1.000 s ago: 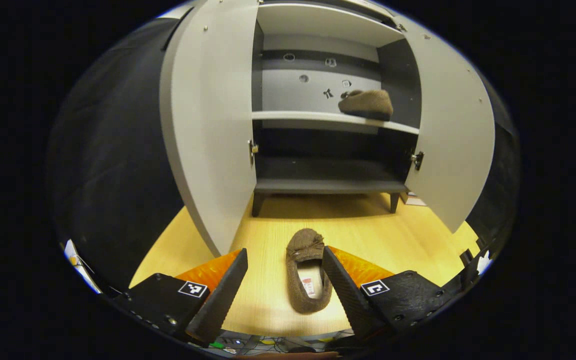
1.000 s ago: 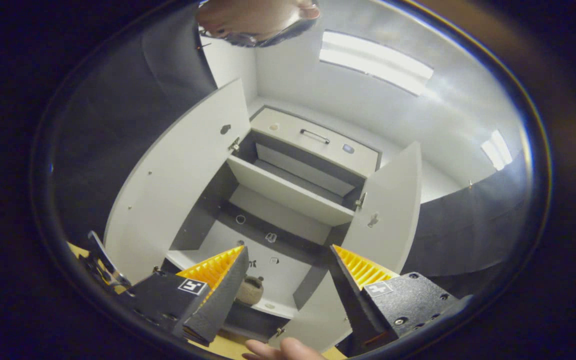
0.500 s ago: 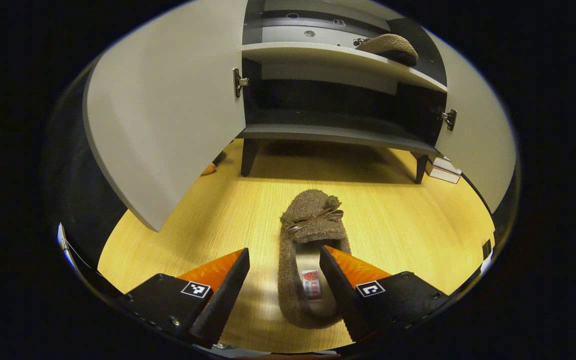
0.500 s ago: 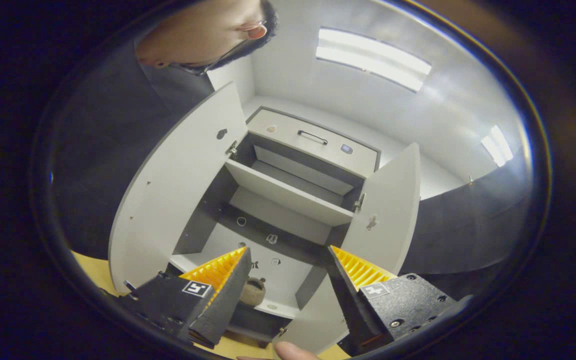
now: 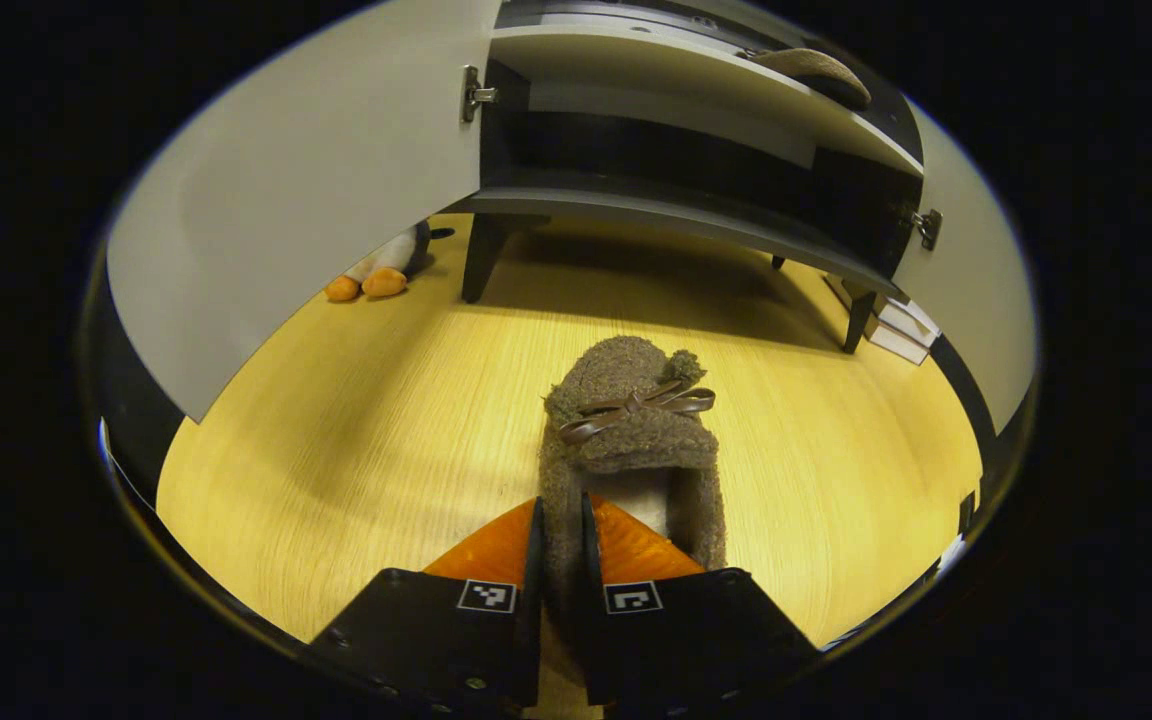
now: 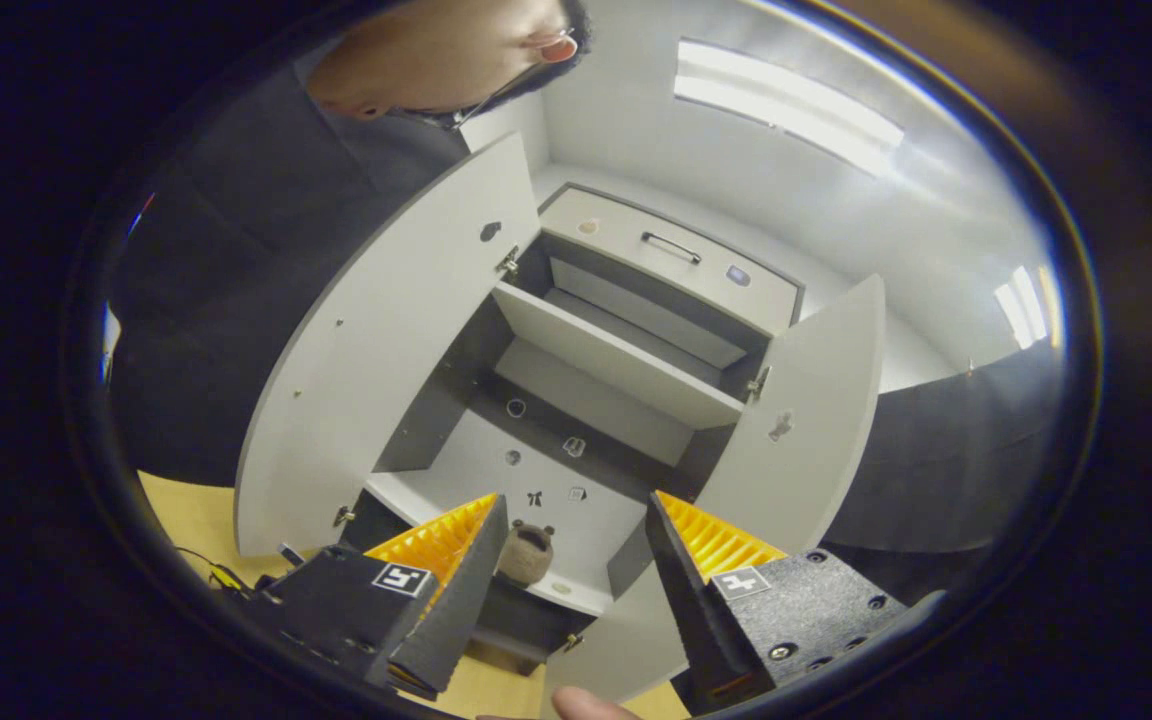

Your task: Grab one shoe with the right hand and put it into the shoe cabinet, grab the other shoe with the left hand and put it into the shoe cabinet; then close the right door with the right hand and the left door with the left hand.

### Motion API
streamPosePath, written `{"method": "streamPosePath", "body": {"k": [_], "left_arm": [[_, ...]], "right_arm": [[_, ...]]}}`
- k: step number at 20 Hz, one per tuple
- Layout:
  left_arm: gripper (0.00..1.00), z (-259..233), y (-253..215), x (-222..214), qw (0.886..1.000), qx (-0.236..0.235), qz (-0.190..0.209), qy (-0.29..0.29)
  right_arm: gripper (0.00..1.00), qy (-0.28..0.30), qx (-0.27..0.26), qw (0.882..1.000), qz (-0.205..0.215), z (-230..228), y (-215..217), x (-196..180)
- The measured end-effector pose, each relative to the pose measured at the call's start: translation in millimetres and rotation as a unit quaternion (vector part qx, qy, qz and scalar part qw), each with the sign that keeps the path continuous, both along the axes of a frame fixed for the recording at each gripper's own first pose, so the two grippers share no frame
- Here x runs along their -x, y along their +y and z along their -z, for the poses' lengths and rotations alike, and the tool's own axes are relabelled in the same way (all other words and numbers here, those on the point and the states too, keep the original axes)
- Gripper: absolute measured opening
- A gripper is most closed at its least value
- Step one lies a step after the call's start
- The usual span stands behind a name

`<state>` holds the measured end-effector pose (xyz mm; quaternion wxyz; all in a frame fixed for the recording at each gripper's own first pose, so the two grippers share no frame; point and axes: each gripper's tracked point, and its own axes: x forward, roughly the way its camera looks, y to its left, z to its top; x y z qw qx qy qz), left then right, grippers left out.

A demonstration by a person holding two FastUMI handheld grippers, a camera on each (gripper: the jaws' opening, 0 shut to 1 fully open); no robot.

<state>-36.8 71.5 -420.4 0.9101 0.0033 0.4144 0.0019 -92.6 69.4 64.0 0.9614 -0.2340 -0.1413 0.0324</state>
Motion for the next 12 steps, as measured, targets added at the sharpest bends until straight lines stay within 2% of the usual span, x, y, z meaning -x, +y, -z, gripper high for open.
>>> {"method": "streamPosePath", "body": {"k": [1, 2, 5, 6, 9, 12], "left_arm": [[0.08, 0.0, -0.3, 1.3, 1.000, -0.016, 0.006, 0.004], [0.05, 0.5, -0.7, 0.8, 1.000, -0.028, 0.011, 0.006], [0.04, -1.4, -1.5, -0.9, 0.999, -0.030, 0.024, 0.005], [0.04, -3.5, -0.8, -1.9, 1.000, -0.017, 0.015, 0.008], [0.04, -26.2, -0.5, -14.7, 1.000, -0.004, 0.002, -0.004], [0.04, -64.1, -6.7, -33.2, 0.999, 0.011, -0.002, -0.034]], "right_arm": [[0.91, 0.005, 0.000, 1.000, -0.001, 4.1, 1.3, -1.7], [0.91, 0.009, 0.001, 1.000, 0.000, 7.3, 1.7, -3.6], [0.85, 0.049, 0.030, 0.998, -0.011, 26.5, 12.0, -8.7], [0.77, 0.056, 0.036, 0.998, -0.014, 29.9, 13.0, -9.8], [0.75, 0.073, 0.014, 0.997, -0.024, 38.8, 15.5, -13.7], [0.76, 0.085, 0.002, 0.996, -0.015, 45.7, 5.9, -22.8]]}}
